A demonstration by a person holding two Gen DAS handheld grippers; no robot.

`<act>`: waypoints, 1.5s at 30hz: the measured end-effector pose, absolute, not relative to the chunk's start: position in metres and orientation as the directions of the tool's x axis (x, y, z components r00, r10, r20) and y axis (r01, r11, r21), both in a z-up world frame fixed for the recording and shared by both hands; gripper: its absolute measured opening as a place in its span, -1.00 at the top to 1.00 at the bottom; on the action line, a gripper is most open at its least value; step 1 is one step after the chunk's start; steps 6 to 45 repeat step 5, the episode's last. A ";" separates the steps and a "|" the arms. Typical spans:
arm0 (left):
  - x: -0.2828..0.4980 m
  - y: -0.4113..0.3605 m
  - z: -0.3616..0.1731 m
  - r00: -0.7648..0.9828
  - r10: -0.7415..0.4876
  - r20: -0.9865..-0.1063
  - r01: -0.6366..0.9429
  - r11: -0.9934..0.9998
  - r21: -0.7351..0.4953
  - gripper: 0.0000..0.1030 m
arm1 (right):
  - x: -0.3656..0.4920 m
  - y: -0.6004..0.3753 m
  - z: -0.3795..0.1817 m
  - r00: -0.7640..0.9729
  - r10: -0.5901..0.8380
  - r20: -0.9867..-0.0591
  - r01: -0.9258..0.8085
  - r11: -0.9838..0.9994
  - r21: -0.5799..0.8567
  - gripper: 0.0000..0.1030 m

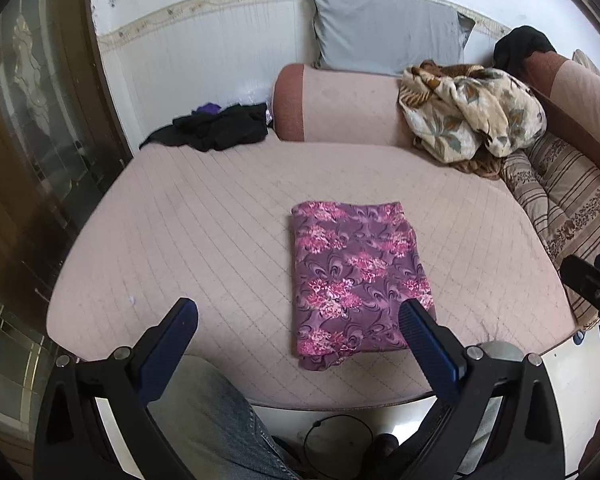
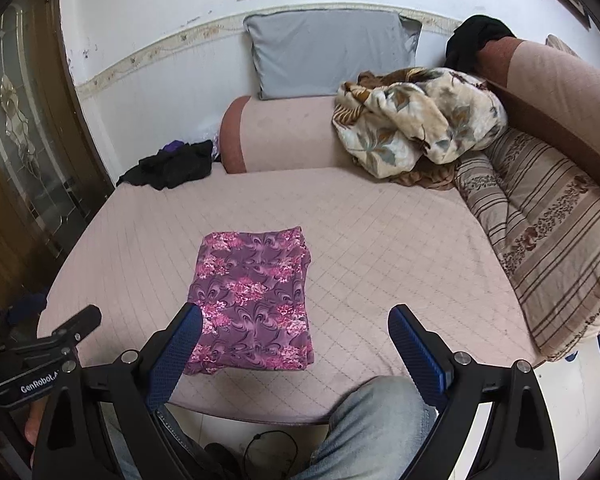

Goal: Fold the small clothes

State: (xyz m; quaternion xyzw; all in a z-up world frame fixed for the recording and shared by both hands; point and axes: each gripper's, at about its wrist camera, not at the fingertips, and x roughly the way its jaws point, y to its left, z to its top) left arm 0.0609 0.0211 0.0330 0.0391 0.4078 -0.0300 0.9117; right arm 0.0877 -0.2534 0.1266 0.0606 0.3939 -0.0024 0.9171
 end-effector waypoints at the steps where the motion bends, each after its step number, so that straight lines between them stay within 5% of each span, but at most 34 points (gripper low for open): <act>1: 0.066 0.021 0.028 0.659 -0.024 -0.752 0.090 0.995 0.047 -0.95 | 0.092 -0.254 0.123 0.684 0.049 -0.728 0.049 0.992 0.113 -0.87; 45: 0.090 0.030 0.011 0.638 -0.043 -0.769 0.074 0.997 0.006 -0.95 | 0.116 -0.257 0.105 0.660 0.062 -0.749 0.042 0.992 0.119 -0.87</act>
